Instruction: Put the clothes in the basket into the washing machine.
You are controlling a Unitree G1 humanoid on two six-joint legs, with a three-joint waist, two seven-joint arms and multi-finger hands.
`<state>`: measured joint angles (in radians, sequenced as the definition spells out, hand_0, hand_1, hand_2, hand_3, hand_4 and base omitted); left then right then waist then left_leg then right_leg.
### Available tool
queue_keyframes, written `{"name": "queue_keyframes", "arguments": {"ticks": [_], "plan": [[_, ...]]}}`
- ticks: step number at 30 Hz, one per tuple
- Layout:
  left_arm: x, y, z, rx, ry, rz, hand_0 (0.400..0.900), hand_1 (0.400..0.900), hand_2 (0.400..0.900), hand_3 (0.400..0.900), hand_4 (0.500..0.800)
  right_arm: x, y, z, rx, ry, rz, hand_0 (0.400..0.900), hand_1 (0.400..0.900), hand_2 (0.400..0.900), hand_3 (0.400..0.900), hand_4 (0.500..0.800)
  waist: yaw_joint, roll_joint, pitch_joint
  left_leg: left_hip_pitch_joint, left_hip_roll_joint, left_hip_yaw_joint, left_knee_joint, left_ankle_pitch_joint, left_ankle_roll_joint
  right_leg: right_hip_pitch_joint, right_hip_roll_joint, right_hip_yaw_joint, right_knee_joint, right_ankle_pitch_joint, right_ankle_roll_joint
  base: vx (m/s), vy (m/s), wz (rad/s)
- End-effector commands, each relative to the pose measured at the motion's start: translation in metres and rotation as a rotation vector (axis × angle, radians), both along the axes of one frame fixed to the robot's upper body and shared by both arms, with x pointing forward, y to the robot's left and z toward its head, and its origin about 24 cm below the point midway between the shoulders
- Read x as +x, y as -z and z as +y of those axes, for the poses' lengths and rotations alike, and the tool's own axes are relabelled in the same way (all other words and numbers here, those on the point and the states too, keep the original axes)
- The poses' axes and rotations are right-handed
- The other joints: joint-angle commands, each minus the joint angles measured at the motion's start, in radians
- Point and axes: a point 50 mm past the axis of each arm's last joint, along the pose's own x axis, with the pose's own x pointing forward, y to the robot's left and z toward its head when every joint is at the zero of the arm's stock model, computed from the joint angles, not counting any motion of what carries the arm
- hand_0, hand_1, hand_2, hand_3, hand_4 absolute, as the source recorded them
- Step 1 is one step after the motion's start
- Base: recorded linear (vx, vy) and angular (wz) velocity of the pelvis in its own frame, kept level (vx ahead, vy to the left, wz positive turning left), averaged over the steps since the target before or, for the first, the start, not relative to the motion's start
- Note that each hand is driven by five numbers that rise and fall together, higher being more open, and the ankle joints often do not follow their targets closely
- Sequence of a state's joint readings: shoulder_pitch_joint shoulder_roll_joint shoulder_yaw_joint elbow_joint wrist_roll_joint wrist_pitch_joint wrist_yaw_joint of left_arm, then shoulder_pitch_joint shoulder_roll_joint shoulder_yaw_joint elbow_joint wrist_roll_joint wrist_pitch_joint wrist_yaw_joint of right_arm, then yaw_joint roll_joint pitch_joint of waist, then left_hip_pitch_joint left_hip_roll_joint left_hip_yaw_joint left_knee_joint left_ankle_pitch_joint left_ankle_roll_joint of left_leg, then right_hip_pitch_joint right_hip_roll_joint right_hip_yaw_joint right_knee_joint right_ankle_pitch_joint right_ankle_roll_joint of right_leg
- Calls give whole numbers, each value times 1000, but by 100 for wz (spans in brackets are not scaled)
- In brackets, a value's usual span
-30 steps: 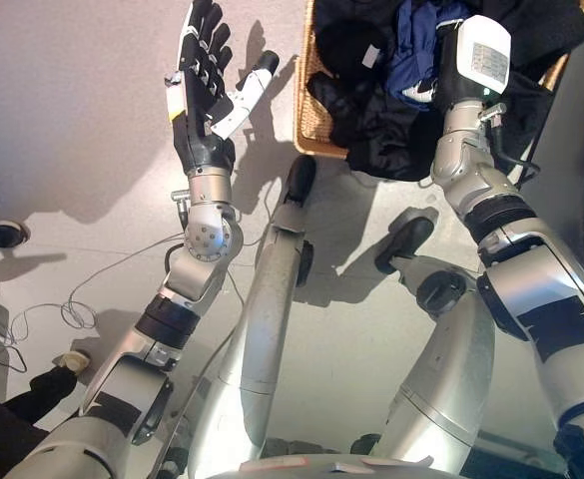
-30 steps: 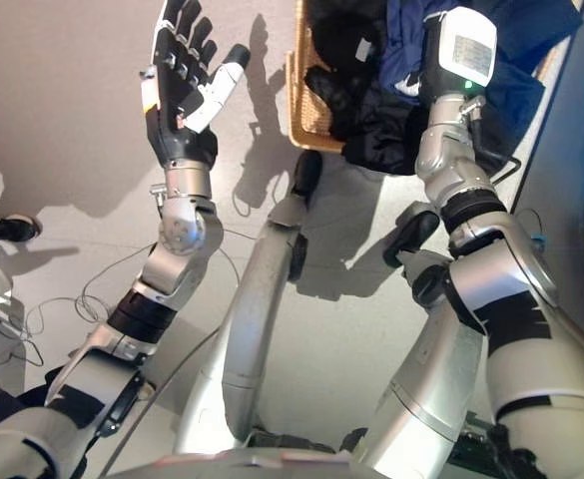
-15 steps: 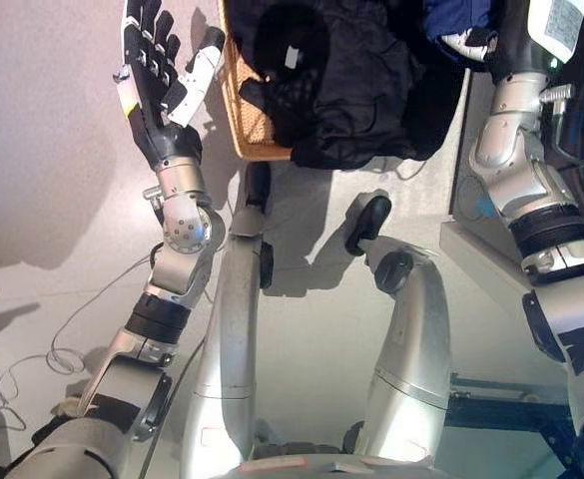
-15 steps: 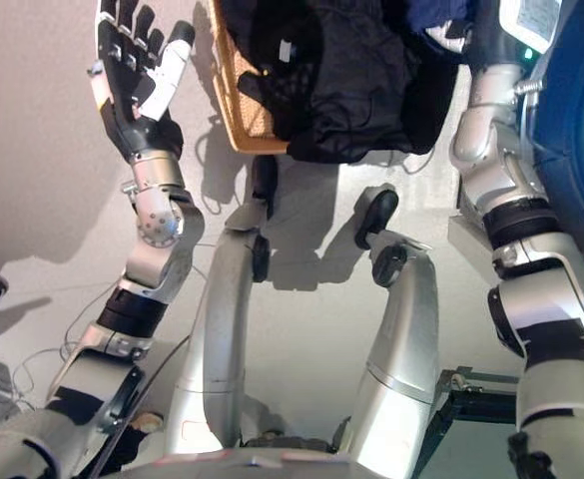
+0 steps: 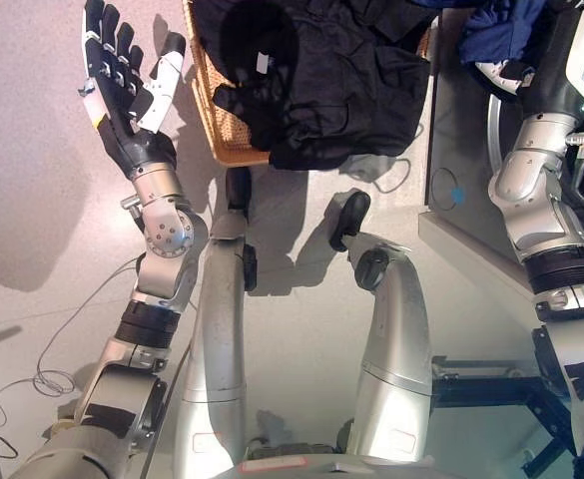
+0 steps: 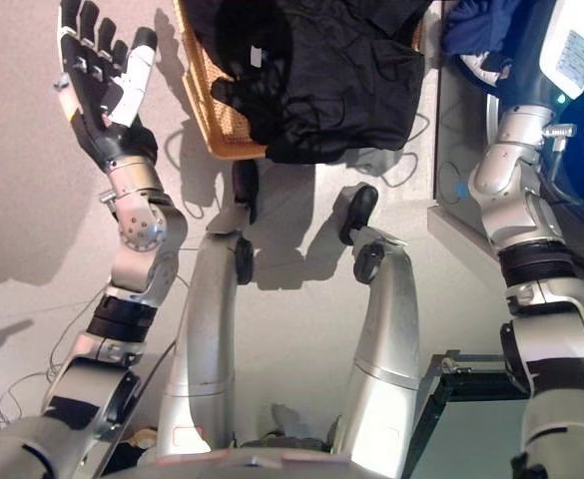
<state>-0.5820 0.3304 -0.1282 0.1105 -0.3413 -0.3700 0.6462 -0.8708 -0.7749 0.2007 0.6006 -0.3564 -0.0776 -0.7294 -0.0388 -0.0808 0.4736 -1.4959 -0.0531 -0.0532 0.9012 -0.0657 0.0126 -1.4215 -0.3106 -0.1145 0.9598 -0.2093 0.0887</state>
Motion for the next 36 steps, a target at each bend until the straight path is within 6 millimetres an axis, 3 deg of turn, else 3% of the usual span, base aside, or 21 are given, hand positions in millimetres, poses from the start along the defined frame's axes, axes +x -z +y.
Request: {"name": "queue_keyframes", "arguments": {"ticks": [1, 8, 15, 21, 28, 36], "plan": [[-15, 15, 3, 46, -35, -31, 900, 900, 900, 900, 800, -12, 16, -38, -77, 238, 0, 400, 400, 400, 400, 500, 3, -11, -201, 0, -25, -48, -12, -122, -18, -93, 33, 6, 24, 7, 39, 0, 0, 0], [-14, 16, 1, 93, 15, -26, 900, 900, 900, 900, 800, -19, 4, -92, -349, 575, 247, 400, 400, 400, 400, 500, 22, -15, -209, 15, -19, -48, -28, -123, -20, -81, 34, 6, 14, 7, 45, 0, 0, 0], [-14, 16, -2, 142, 68, -16, 900, 900, 900, 900, 800, -33, -6, -128, -589, 862, 505, 400, 400, 400, 400, 500, 39, -18, -211, 26, -17, -48, -36, -118, -23, -69, 29, 2, 8, 9, 44, -5, -2, 2], [-15, 18, -1, 164, 99, -8, 900, 900, 900, 900, 800, -43, -8, -144, -737, 1009, 693, 400, 400, 400, 400, 500, 46, -20, -214, 33, -16, -52, -39, -113, -29, -60, 31, 0, 5, 10, 44, -1, -8, 2], [-16, 17, 6, 172, 77, -9, 900, 900, 900, 900, 800, -51, -24, -151, -784, 1069, 706, 400, 400, 400, 400, 500, 41, -27, -215, 47, -11, -52, -54, -108, -34, -43, 37, -4, -9, 16, 47, 0, 0, 0], [-17, 17, 10, 181, 68, -13, 900, 900, 900, 900, 800, -69, -8, -169, -747, 1097, 766, 400, 400, 400, 400, 500, 31, -29, -216, 62, -5, -55, -72, -102, -37, -23, 46, -8, -22, 20, 48, -1, 0, 0]]}}
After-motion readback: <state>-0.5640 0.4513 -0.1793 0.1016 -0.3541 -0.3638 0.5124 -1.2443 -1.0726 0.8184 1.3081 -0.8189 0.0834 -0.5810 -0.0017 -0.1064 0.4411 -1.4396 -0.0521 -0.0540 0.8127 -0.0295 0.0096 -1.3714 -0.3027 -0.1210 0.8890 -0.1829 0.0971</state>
